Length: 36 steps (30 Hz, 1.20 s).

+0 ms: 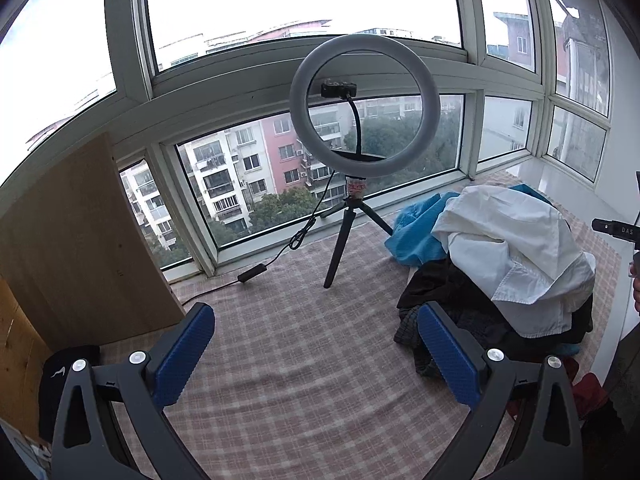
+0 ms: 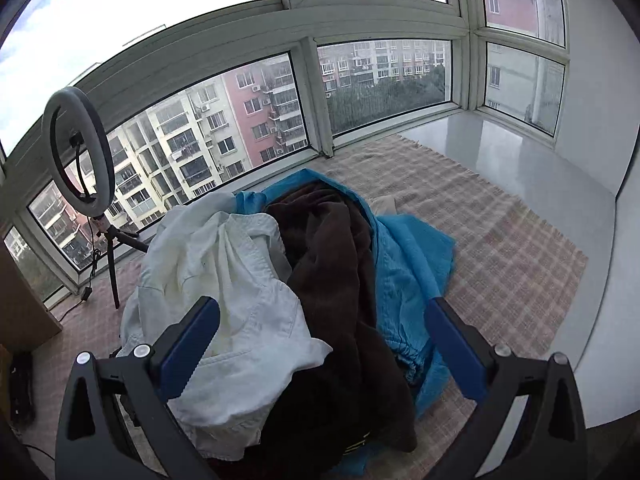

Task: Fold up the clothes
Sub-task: 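Grasp the white shirt on the pile with the right gripper and lift, then lay the white shirt onto the open cloth and release the right gripper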

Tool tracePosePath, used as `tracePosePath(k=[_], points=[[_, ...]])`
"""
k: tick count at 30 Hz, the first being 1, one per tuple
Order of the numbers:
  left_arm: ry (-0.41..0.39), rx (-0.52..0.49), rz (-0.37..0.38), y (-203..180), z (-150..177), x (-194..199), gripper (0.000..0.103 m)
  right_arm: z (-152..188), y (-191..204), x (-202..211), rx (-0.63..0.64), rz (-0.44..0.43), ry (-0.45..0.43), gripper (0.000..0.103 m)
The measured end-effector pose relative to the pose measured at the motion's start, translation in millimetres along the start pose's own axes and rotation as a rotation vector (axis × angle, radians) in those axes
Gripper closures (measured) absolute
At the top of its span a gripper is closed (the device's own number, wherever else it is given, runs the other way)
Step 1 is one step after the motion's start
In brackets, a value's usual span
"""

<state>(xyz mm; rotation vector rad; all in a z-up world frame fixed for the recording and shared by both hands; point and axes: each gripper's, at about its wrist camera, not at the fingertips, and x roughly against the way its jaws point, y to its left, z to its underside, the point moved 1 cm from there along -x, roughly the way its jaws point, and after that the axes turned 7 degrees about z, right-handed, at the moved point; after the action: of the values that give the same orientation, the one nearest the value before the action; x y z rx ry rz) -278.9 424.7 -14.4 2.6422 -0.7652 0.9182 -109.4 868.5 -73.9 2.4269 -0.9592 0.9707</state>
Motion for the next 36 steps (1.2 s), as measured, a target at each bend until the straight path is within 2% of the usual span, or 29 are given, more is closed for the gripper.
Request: tracePosePath(k=[3,5,9,10,13,15,17,18,19,20,21,22,23,26,29,34,36], points=[[0.018,0.002,-0.011,7,5,-9,0.001,17,8,4,-0.005,0.067,-0.003,0.003],[0.032,0.012,-0.01,11,10,-14,0.001,31,4,7,-0.052,0.059,0.039,0.01],[0.06,0.034,-0.002,18,19,-24,0.001,57,-6,3,-0.183,-0.071,0.192,0.01],[0.067,0.039,0.001,20,21,-26,0.001,60,-4,1,-0.192,-0.087,0.207,0.01],[0.083,0.047,0.012,22,26,-29,0.001,59,14,-8,-0.159,-0.089,0.23,0.01],[0.078,0.039,0.013,22,28,-25,0.001,55,31,-14,-0.128,-0.119,0.234,0.01],[0.073,0.032,0.002,25,30,-20,0.001,49,50,-21,-0.081,-0.16,0.213,0.01],[0.071,0.029,-0.005,27,31,-17,0.001,46,58,-24,-0.052,-0.145,0.199,0.01],[0.068,0.028,-0.015,29,32,-15,0.001,44,64,-26,-0.024,-0.125,0.185,0.02],[0.066,0.03,-0.029,33,33,-12,0.001,42,71,-28,0.005,-0.104,0.171,0.063],[0.066,0.035,-0.042,37,35,-10,0.001,39,75,-29,0.029,-0.103,0.174,0.086],[0.066,0.043,-0.054,42,38,-8,0.001,36,77,-27,0.035,-0.113,0.173,0.092],[0.067,0.054,-0.065,47,40,-6,0.001,32,78,-22,0.042,-0.13,0.154,0.092],[0.077,0.092,-0.097,63,48,0,0.001,9,77,7,0.072,-0.092,0.026,0.093],[0.07,0.132,-0.116,78,54,10,0.001,-31,81,52,0.095,-0.026,-0.147,0.094],[-0.001,0.155,-0.133,99,56,44,0.001,-99,122,157,0.173,-0.003,-0.425,0.094],[-0.028,0.161,-0.135,110,57,57,0.001,-117,147,207,0.206,-0.032,-0.522,0.094]])
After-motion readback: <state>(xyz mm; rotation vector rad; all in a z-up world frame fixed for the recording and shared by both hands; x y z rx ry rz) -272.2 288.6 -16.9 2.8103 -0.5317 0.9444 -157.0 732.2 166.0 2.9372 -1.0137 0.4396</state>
